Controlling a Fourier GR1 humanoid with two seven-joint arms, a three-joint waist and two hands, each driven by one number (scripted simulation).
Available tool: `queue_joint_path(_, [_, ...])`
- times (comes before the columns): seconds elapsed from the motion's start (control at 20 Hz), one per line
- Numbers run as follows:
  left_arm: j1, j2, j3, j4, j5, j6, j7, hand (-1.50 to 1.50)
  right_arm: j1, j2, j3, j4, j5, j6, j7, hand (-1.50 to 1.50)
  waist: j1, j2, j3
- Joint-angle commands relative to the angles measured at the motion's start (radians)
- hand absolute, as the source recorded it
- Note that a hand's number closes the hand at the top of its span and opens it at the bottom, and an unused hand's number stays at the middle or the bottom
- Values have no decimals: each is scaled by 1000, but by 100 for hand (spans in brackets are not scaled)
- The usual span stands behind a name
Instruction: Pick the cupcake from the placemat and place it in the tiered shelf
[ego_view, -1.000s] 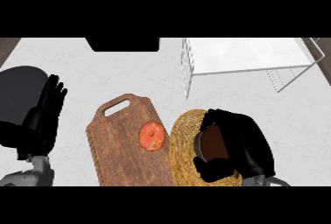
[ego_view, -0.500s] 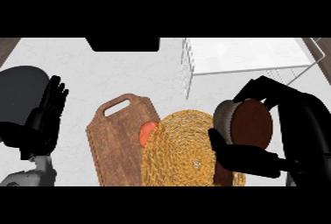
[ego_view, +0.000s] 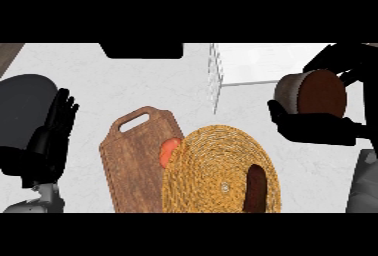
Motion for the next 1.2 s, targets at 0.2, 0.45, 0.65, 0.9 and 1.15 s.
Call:
queue_joint_path(0.2, [-70, -3, 8, 14, -10, 9, 55, 0, -101, -71, -167, 330, -18, -181, -178, 150, 6, 5, 1])
queue_joint_path(0.45, [-27, -24, -12, -16, -25, 9, 56, 0, -74, -72, -151, 482, 10, -336, -319, 150, 6, 3, 1])
queue_joint_path(0.65, [-19, -35, -2, 48, -34, 2, -30, 0, -120, -102, -191, 622, 3, -427, -405, 150, 5, 4, 1])
queue_joint_path(0.9, [-17, -37, -13, -2, -56, 16, 9, 0, -270, -141, -237, 884, -30, -500, -499, 150, 11, 4, 1])
queue_joint_path(1.15, [-22, -62, -29, 7, -56, 13, -7, 0, -244, -72, -171, 955, 42, -619, -499, 150, 7, 3, 1])
